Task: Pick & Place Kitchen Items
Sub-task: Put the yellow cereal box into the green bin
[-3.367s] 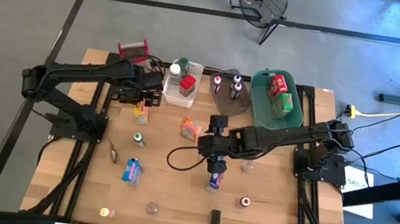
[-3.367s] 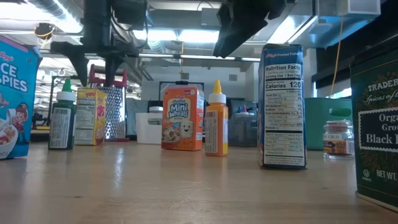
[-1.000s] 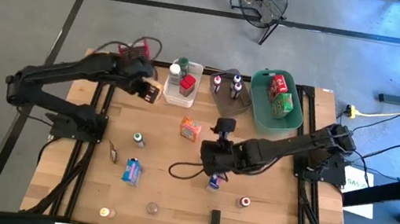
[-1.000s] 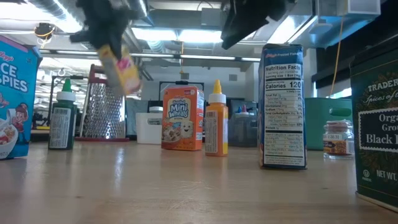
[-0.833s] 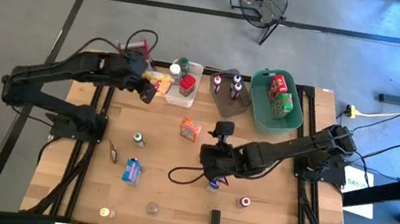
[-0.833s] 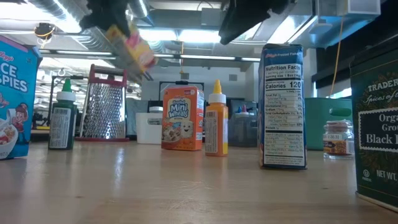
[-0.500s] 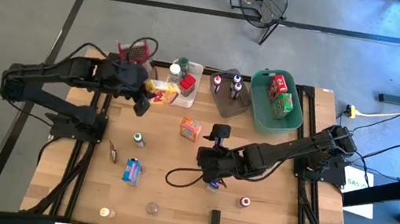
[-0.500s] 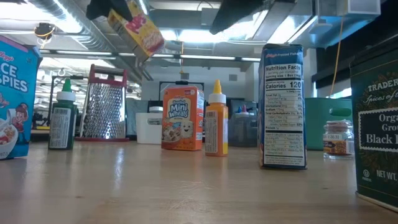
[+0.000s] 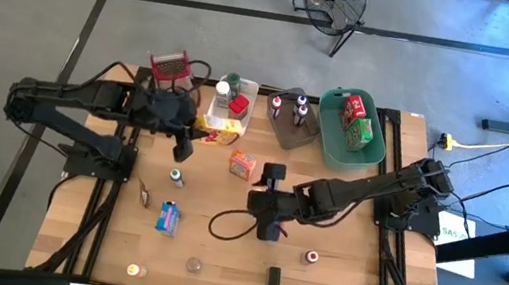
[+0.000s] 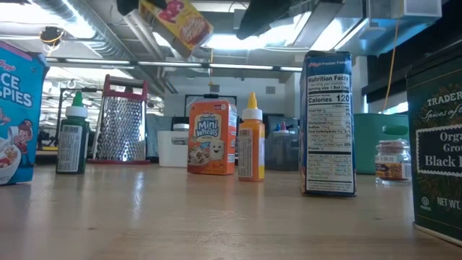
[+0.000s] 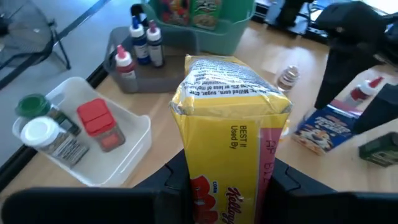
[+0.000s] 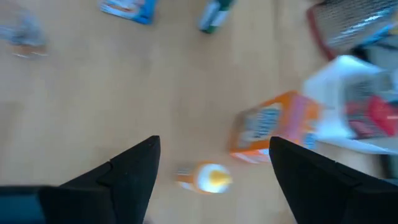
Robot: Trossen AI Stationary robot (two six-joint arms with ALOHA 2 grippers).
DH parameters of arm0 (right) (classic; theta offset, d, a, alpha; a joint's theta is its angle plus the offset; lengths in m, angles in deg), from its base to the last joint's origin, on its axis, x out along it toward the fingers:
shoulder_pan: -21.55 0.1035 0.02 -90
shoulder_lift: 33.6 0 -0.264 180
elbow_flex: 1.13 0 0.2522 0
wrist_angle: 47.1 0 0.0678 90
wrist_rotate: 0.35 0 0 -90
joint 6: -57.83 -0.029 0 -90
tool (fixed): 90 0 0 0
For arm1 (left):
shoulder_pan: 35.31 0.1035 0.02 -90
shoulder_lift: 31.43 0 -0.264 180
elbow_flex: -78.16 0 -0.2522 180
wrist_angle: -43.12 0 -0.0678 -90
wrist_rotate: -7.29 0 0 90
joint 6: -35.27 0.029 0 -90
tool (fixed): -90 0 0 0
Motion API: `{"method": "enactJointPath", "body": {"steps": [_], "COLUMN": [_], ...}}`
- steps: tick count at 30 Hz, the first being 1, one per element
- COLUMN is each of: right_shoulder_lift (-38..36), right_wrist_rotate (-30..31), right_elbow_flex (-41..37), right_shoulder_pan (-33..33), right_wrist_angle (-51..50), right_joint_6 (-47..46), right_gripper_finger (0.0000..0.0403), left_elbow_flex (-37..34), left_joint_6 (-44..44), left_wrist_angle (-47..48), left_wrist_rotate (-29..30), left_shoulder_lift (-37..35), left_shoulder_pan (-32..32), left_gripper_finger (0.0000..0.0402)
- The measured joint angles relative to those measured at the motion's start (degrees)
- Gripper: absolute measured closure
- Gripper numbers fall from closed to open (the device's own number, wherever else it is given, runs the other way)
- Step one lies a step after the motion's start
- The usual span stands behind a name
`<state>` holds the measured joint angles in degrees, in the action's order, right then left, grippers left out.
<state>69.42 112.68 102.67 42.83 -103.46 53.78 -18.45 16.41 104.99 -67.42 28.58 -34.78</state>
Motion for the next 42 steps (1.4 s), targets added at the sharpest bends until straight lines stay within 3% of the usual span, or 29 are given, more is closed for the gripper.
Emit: {"method": "enactJointPath", "body": {"steps": [4, 12, 18, 29, 36, 42], "right_shoulder_lift": [0.00, 0.02, 0.02, 0.04, 0.04, 0.04], "right_wrist_rotate": [-4.30, 0.70, 1.17, 15.87, 14.71, 2.50], "right_elbow_flex": [0.02, 0.02, 0.02, 2.56, 2.60, 2.60], "right_shoulder_pan": [0.15, 0.11, 0.17, 0.17, -0.68, -3.13], "right_wrist_angle": [1.81, 3.41, 6.91, 12.55, 19.82, 21.91], "right_joint_6": [-0.98, -1.51, -1.29, -0.53, 6.39, 9.63], "right_gripper_finger": [0.0098, 0.0098, 0.0098, 0.0098, 0.0098, 0.0098], "left_elbow_flex": [0.00, -0.24, -5.09, -14.24, -15.19, -15.19], "left_joint_6": [6.30, 10.54, 10.67, 8.70, 8.25, 8.97], "left_wrist_angle": [-0.03, -1.54, -5.22, -12.37, -16.39, -19.18], "left_wrist_rotate": [0.02, 2.64, 5.25, 11.61, 12.24, 12.16], "left_shoulder_lift": [0.00, -0.01, 0.02, 0.05, 2.70, 6.82], "left_shoulder_pan": [-2.75, -8.08, -11.90, -19.66, -22.36, -23.01], "left_gripper_finger": [0.0300, 0.0300, 0.0300, 0.0300, 0.0300, 0.0300]}}
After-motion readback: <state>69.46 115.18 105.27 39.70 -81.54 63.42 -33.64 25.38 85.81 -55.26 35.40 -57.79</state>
